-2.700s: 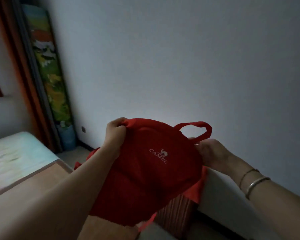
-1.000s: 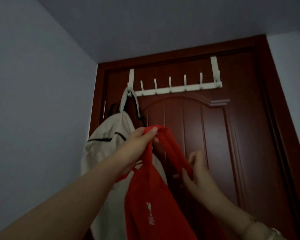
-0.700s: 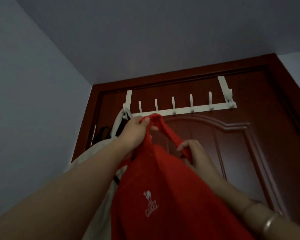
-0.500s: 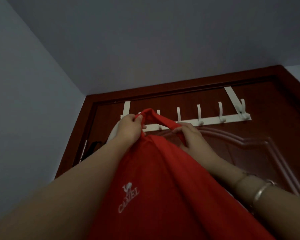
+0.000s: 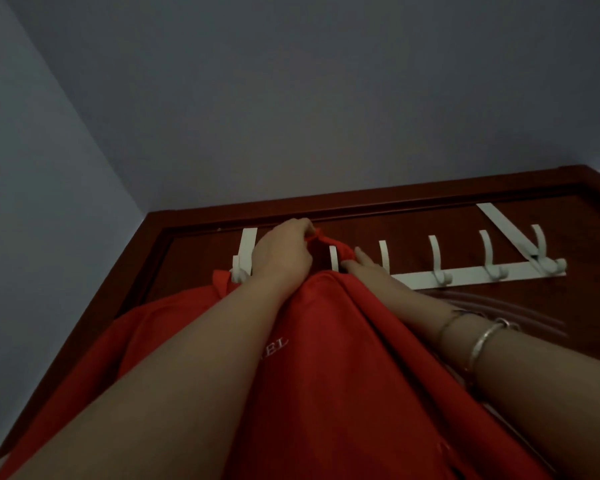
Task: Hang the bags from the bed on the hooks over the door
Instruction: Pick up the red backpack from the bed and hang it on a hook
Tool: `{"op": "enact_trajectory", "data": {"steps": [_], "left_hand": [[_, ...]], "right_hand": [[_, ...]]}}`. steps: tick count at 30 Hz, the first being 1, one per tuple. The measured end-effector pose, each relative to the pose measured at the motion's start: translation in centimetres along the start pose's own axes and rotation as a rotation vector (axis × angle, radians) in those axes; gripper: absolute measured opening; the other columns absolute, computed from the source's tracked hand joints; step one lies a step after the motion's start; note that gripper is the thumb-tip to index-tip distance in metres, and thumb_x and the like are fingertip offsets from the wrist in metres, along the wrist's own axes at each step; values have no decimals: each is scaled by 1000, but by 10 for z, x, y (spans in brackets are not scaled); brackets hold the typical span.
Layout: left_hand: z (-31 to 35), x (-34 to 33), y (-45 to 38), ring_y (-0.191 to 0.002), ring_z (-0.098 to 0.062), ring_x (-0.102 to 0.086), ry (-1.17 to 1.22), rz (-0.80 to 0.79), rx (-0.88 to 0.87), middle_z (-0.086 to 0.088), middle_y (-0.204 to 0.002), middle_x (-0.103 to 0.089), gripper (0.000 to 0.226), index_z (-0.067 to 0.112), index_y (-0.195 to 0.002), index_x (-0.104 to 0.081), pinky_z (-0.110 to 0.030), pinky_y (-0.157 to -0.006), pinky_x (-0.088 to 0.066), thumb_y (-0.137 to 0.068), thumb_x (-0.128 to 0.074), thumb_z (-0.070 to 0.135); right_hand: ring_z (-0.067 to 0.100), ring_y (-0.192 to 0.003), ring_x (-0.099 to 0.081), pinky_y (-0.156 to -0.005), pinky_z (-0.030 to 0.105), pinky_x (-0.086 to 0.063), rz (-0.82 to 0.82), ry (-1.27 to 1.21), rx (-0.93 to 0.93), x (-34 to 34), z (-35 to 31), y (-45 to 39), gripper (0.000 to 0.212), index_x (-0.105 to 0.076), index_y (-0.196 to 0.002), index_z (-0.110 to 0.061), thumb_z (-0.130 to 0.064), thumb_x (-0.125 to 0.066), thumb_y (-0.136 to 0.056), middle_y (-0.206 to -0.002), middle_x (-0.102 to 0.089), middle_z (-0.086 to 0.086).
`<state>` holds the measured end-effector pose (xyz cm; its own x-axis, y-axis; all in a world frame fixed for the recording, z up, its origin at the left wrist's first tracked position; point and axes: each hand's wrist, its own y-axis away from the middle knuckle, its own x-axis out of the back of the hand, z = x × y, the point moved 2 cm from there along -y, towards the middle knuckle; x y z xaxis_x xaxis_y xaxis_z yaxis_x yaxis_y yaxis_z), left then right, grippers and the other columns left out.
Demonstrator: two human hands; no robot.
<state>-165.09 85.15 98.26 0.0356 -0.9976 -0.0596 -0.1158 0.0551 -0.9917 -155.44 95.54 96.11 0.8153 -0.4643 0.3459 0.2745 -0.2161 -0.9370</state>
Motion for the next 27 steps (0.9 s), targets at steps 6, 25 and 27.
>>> {"op": "enact_trajectory", "data": {"steps": [6,25,27], "left_hand": [[4,-18,3,-118,-27,-54,-62,-120,-33,-1,-122,-66,38,27,-113,-66,-45,-97,-46,-84,-49,10],[71,104,132,-122,-26,-53,26,-199,219,-7,-133,-58,48,30,-128,-55,-44,-103,-43,-86,-37,43],[88,121,155,-120,-25,-54,25,-248,261,-8,-136,-53,47,34,-126,-54,-48,-101,-44,-85,-36,46]], "right_hand": [[24,-145,-16,-118,30,-13,-22,-312,16,-17,25,-8,59,-14,-149,-15,-21,-41,-96,-158,-17,7],[11,-118,-46,-90,19,-31,49,-412,112,76,16,196,39,-47,-131,-17,-15,-41,-92,-137,-49,3],[9,-116,-44,-86,13,-27,38,-406,110,92,15,221,37,-49,-129,-17,-14,-42,-92,-135,-49,4]]}}
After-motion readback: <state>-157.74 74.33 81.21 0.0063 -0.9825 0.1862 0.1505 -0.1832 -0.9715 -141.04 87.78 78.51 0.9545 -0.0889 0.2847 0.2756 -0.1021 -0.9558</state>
